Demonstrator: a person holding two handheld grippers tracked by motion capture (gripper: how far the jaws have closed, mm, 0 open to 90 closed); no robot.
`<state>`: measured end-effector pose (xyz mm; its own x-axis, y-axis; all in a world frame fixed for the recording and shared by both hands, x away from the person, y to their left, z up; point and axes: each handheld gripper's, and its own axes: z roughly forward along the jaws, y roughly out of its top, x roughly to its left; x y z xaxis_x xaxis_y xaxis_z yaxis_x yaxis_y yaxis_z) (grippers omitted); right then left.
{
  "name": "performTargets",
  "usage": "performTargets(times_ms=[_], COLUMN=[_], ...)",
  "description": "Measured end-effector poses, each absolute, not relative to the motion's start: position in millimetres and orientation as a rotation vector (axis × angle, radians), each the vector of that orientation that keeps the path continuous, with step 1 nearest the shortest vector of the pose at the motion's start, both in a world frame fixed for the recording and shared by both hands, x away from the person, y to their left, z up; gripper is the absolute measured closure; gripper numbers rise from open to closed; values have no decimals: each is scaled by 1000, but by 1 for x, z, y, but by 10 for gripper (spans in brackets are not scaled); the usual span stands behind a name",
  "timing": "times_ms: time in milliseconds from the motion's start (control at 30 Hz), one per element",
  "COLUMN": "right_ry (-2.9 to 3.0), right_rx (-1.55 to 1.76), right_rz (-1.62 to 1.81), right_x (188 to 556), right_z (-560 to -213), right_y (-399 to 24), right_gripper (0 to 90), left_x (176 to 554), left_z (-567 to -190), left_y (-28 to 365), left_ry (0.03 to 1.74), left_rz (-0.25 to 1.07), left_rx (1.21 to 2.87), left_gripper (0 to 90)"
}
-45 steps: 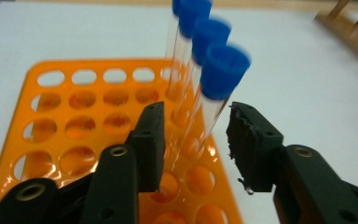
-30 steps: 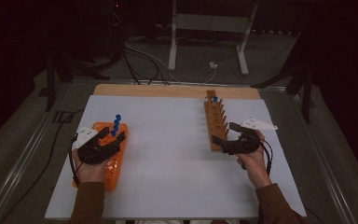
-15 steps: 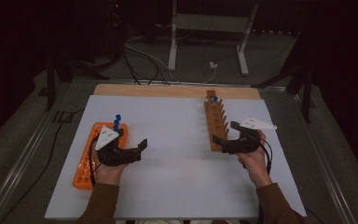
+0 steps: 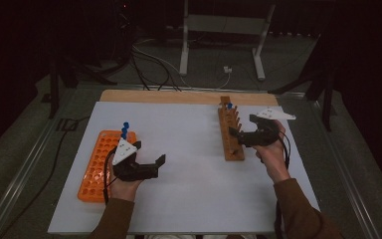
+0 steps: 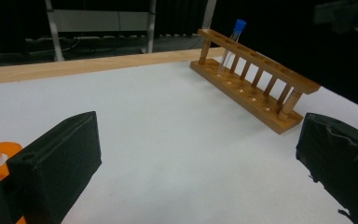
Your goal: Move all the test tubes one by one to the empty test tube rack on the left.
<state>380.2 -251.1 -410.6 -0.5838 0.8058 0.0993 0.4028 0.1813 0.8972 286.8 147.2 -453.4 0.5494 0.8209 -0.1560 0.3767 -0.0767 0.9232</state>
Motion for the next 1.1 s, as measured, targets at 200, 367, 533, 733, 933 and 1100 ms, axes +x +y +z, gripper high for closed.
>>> performTargets(times_ms=[200,367,533,733,933,1100], right_ry=[2051,2052,2048,2040,2035,2051], right_rx=[1152,1169,1189,1238,1297,1350], right_rz=[1345,1326,1304,1319,1258,1226], right_x=[404,422,440,457,472,481], right_z=[-406,-404,-406,-412,-423,-436], right_y=[-253,-254,-252,-249,-247,-246], right_gripper=[0,0,0,0,4,119], left_x=[288,287,288,288,287,288], left_z=[-459,-463,-467,-469,-471,-472], left_y=[147,145,143,142,141,141], left_ry=[1016,1031,1043,1049,1051,1057], left_rz=[476,473,475,484,487,486], left_rx=[1699,1714,1732,1748,1753,1751], left_gripper=[9,10,9,9,9,9])
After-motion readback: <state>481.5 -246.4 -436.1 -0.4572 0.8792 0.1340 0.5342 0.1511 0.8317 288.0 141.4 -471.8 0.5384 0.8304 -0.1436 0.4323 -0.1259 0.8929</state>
